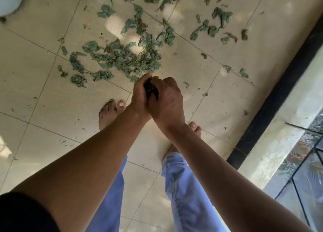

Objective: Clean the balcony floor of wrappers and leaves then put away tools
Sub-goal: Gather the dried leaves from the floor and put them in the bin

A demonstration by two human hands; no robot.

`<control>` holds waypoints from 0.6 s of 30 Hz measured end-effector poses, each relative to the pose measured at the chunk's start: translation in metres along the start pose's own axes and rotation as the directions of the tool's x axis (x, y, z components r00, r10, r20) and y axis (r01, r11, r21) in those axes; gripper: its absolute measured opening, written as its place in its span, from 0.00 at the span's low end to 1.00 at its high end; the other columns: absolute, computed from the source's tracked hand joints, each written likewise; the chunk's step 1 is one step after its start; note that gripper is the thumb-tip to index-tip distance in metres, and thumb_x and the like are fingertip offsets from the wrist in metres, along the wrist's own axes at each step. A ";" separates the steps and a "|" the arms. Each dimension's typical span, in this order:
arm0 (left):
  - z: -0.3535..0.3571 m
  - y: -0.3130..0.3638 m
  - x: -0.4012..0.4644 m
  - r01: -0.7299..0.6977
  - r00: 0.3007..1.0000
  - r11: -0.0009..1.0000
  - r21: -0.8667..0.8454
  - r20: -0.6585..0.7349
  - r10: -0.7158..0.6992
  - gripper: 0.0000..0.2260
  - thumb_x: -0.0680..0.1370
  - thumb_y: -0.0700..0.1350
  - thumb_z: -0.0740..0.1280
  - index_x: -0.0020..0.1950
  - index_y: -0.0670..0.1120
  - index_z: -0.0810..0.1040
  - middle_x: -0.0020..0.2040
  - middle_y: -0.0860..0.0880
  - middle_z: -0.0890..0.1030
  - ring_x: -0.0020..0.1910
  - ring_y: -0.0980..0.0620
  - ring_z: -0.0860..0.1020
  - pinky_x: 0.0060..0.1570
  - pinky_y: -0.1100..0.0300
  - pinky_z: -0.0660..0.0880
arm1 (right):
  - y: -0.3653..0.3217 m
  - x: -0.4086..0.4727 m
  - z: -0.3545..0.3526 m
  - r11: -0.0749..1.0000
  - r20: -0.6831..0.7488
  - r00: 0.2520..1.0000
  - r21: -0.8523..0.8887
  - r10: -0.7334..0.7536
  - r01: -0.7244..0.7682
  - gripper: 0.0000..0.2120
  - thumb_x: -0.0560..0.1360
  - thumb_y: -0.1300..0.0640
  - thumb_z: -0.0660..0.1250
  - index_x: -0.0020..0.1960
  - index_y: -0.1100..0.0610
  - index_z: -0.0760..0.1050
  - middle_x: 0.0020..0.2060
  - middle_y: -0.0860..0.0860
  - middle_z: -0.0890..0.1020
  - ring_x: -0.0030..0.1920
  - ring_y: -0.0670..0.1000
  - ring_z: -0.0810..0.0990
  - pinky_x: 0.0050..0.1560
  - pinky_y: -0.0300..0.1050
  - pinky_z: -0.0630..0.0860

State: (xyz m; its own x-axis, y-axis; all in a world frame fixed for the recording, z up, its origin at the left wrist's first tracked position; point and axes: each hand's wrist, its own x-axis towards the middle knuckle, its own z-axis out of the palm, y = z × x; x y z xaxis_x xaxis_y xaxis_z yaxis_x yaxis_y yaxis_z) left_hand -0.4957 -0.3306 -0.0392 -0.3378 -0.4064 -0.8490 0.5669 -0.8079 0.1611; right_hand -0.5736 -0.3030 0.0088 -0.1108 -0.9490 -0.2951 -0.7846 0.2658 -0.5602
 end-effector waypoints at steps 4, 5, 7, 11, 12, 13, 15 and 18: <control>-0.012 -0.011 0.006 -0.029 0.999 1.000 -0.006 -0.031 0.029 0.26 0.86 0.53 0.53 0.30 0.47 0.73 0.25 0.51 0.72 0.25 0.53 0.74 0.34 0.58 0.70 | -0.005 -0.013 -0.003 0.989 0.112 0.985 0.085 -0.129 0.120 0.16 0.72 0.66 0.60 0.58 0.67 0.75 0.44 0.59 0.76 0.41 0.55 0.71 0.35 0.43 0.63; -0.023 -0.020 0.013 -0.021 1.000 0.996 -0.081 0.000 0.021 0.25 0.86 0.52 0.52 0.32 0.47 0.73 0.27 0.51 0.72 0.26 0.53 0.73 0.37 0.58 0.68 | -0.004 -0.017 -0.003 0.987 0.129 0.982 0.095 -0.138 0.127 0.15 0.75 0.65 0.59 0.61 0.66 0.73 0.45 0.59 0.77 0.41 0.55 0.73 0.34 0.42 0.63; -0.035 -0.035 0.013 0.061 0.998 0.961 -0.268 0.006 -0.062 0.23 0.85 0.46 0.48 0.41 0.45 0.79 0.34 0.55 0.77 0.33 0.56 0.75 0.52 0.63 0.68 | -0.002 -0.023 -0.003 0.990 0.152 0.982 0.097 -0.116 0.102 0.13 0.79 0.65 0.61 0.64 0.63 0.69 0.46 0.59 0.79 0.39 0.56 0.77 0.32 0.40 0.62; -0.012 -0.015 -0.006 0.008 0.989 0.992 -0.125 -0.148 -0.026 0.23 0.82 0.51 0.59 0.28 0.45 0.75 0.25 0.51 0.72 0.26 0.54 0.71 0.31 0.64 0.71 | -0.001 -0.024 -0.006 0.997 0.123 0.990 -0.016 -0.067 0.069 0.07 0.80 0.66 0.61 0.57 0.61 0.74 0.41 0.56 0.82 0.34 0.57 0.78 0.31 0.45 0.68; -0.013 -0.012 -0.006 0.011 0.985 0.988 -0.152 -0.171 -0.037 0.24 0.83 0.51 0.60 0.28 0.45 0.75 0.25 0.50 0.72 0.25 0.53 0.72 0.29 0.65 0.71 | -0.002 -0.022 -0.005 0.995 0.118 0.990 -0.063 -0.075 0.083 0.06 0.80 0.65 0.61 0.53 0.60 0.76 0.39 0.55 0.81 0.33 0.56 0.77 0.32 0.47 0.69; -0.012 -0.009 -0.009 0.000 0.982 0.986 -0.166 -0.186 -0.031 0.23 0.83 0.51 0.61 0.30 0.45 0.75 0.26 0.50 0.73 0.26 0.52 0.73 0.29 0.66 0.72 | -0.003 -0.021 -0.002 0.991 0.116 0.990 -0.095 -0.085 0.096 0.06 0.79 0.65 0.63 0.49 0.59 0.78 0.38 0.53 0.79 0.33 0.55 0.77 0.32 0.47 0.69; -0.016 -0.006 -0.016 -0.046 0.970 0.976 -0.211 -0.242 -0.006 0.20 0.82 0.51 0.64 0.32 0.45 0.76 0.29 0.50 0.75 0.29 0.51 0.76 0.34 0.63 0.74 | -0.007 -0.020 0.004 0.983 0.104 0.989 -0.142 -0.102 0.116 0.05 0.77 0.65 0.67 0.44 0.59 0.80 0.40 0.53 0.77 0.37 0.54 0.76 0.31 0.47 0.70; -0.020 0.001 -0.028 -0.038 0.956 0.968 -0.246 -0.291 -0.036 0.16 0.80 0.52 0.67 0.35 0.46 0.77 0.36 0.50 0.76 0.36 0.51 0.77 0.47 0.59 0.74 | -0.013 -0.017 0.013 0.957 0.058 0.989 -0.250 -0.135 0.145 0.05 0.77 0.61 0.70 0.44 0.58 0.83 0.43 0.53 0.76 0.45 0.54 0.73 0.33 0.47 0.72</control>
State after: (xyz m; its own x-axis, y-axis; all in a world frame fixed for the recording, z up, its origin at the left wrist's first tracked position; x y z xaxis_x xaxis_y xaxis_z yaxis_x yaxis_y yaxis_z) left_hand -0.4710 -0.3115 -0.0252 -0.1251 -0.2350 -0.9639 0.7469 -0.6619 0.0645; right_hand -0.5539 -0.2880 0.0114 0.0316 -0.9649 -0.2607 -0.9197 0.0740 -0.3855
